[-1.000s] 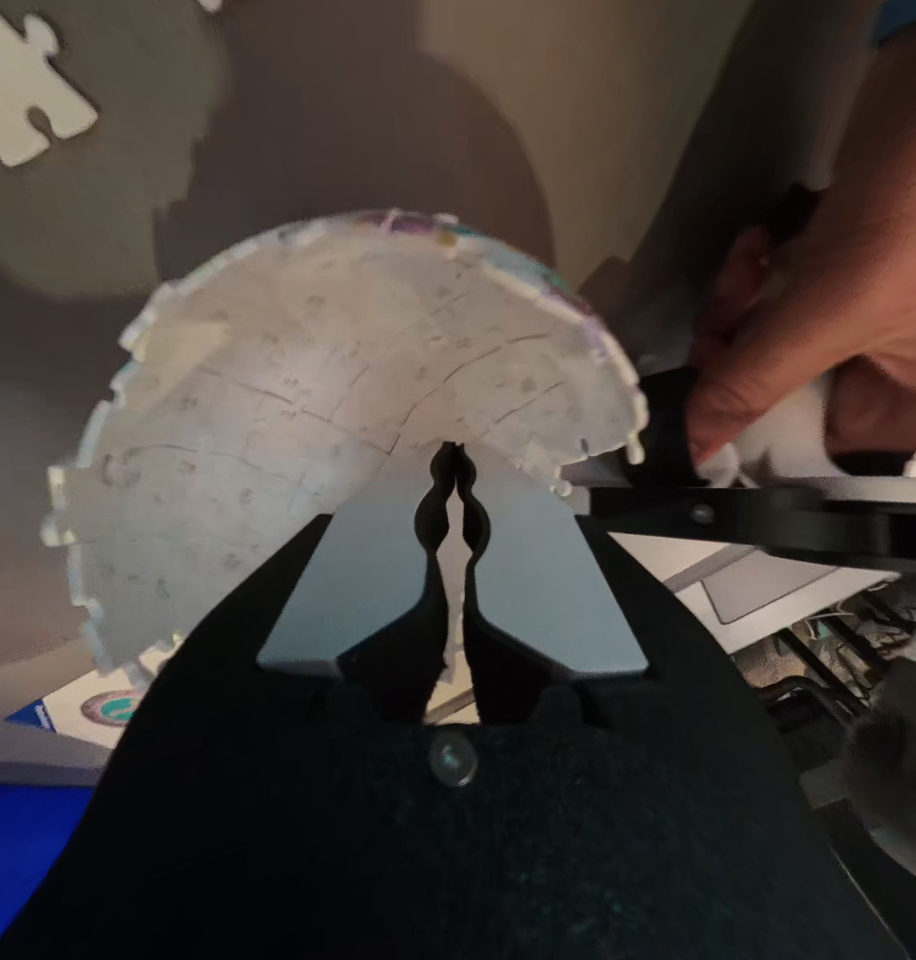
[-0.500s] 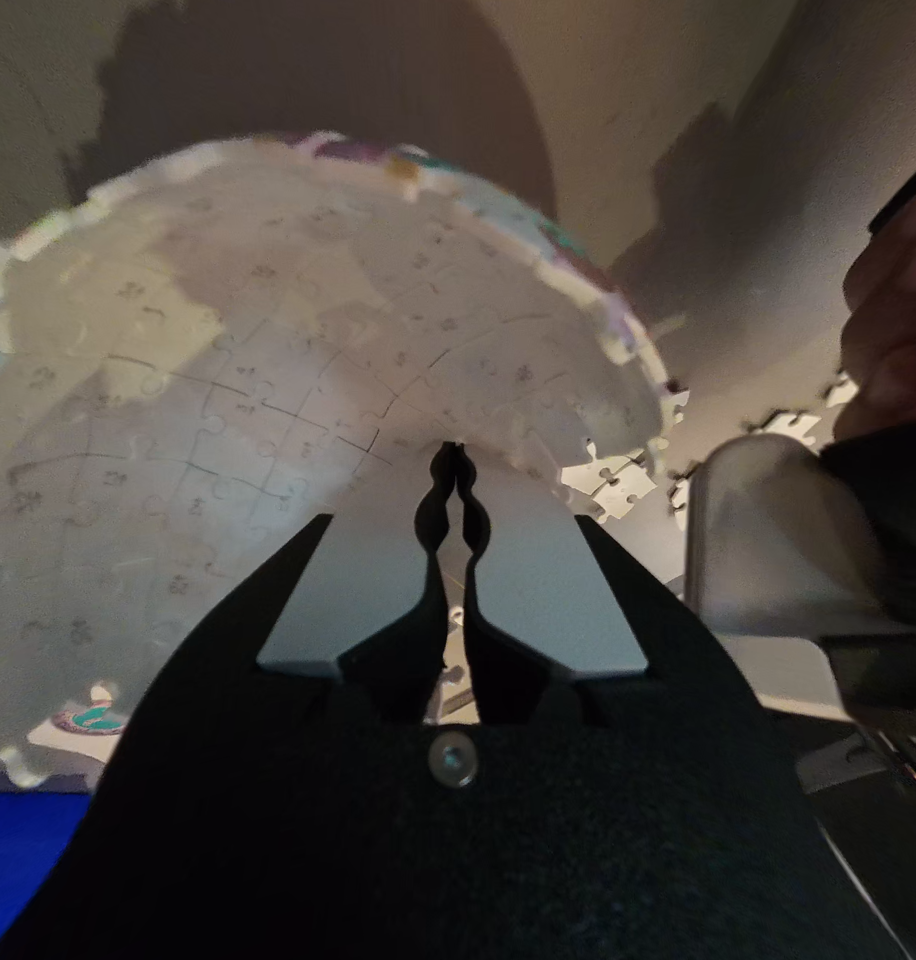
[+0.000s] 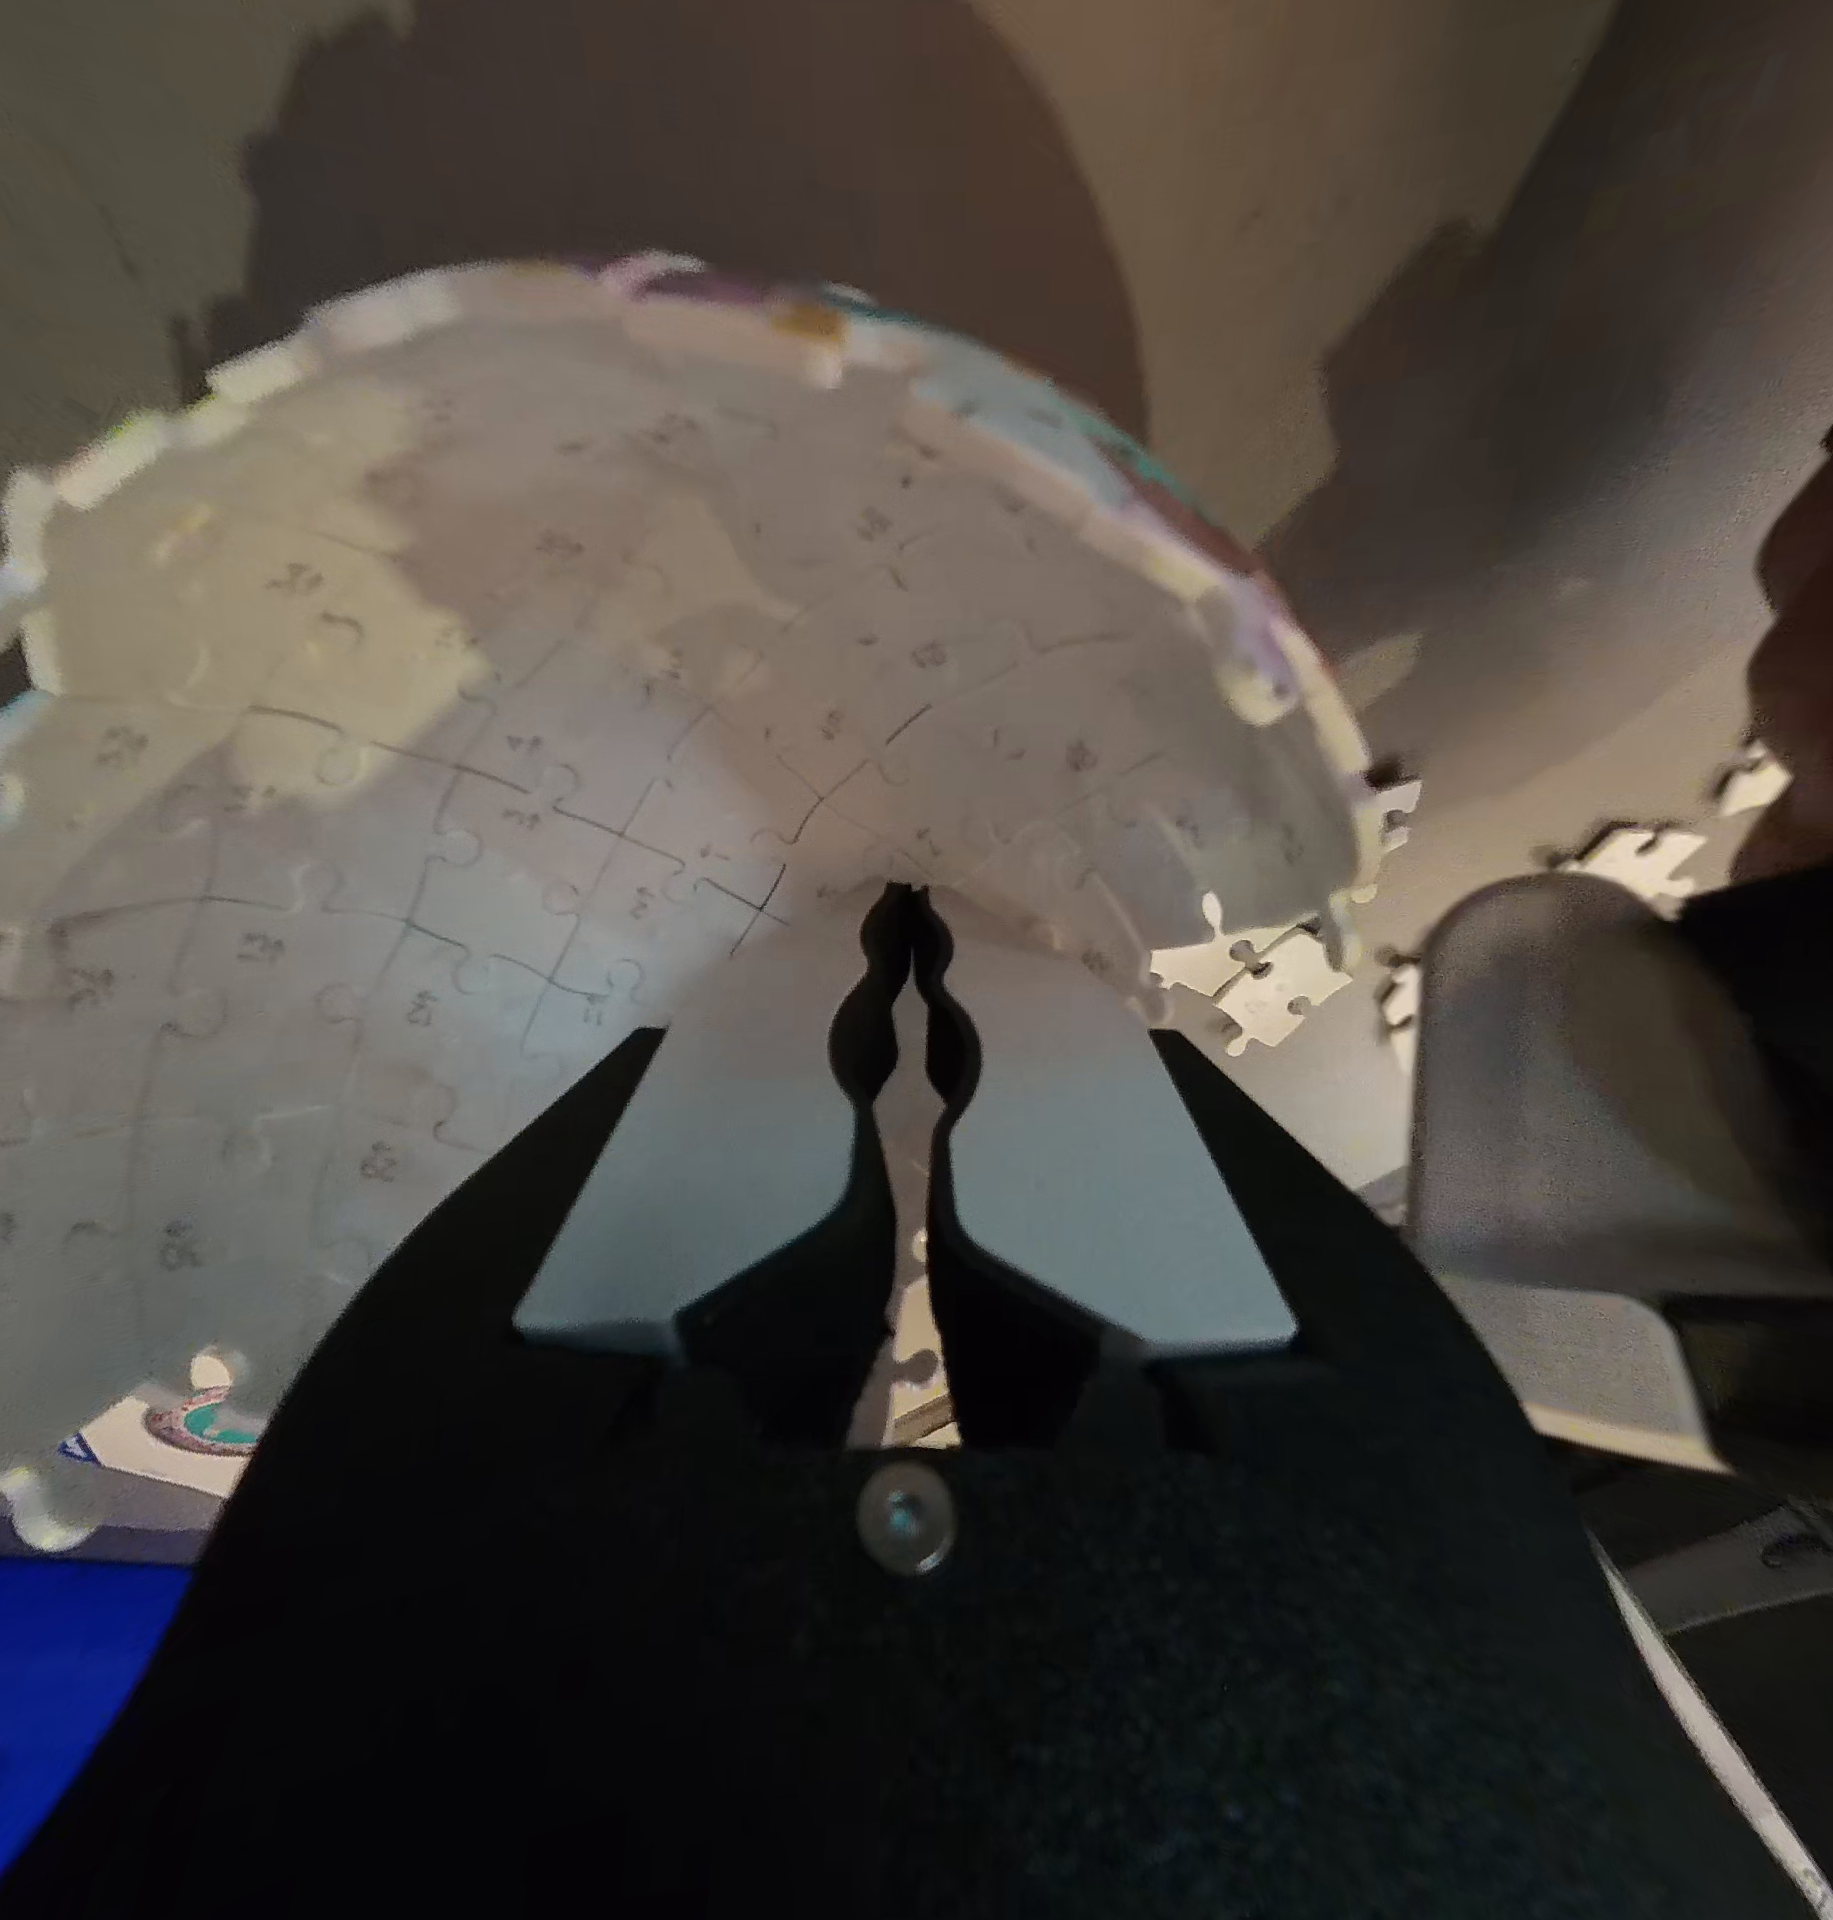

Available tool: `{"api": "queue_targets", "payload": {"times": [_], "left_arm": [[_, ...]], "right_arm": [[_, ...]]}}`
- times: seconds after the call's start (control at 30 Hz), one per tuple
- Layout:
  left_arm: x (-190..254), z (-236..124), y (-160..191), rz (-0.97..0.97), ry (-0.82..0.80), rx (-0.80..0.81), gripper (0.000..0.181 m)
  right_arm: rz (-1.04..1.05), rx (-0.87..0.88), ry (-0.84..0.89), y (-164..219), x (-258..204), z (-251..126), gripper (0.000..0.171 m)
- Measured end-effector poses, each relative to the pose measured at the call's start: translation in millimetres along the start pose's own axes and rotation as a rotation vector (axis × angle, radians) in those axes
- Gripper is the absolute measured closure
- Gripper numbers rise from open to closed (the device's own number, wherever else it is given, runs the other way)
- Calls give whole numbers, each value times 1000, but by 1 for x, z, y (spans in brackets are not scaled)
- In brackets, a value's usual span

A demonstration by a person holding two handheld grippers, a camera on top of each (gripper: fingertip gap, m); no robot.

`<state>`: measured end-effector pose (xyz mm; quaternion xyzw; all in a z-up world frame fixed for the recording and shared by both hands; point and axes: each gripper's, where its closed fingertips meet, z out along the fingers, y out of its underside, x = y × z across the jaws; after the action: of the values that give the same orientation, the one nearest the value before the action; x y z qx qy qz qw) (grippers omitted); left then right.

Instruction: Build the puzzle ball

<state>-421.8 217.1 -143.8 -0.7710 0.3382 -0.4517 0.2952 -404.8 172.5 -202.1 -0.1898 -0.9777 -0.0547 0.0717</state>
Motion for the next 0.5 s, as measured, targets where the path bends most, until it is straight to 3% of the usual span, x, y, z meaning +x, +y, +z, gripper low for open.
{"api": "queue_targets", "payload": {"times": [0.5], "left_arm": [[12,8,26,11,81,-147,181]], "right_arm": [[58,54,39,-2,0,-18,171]]}}
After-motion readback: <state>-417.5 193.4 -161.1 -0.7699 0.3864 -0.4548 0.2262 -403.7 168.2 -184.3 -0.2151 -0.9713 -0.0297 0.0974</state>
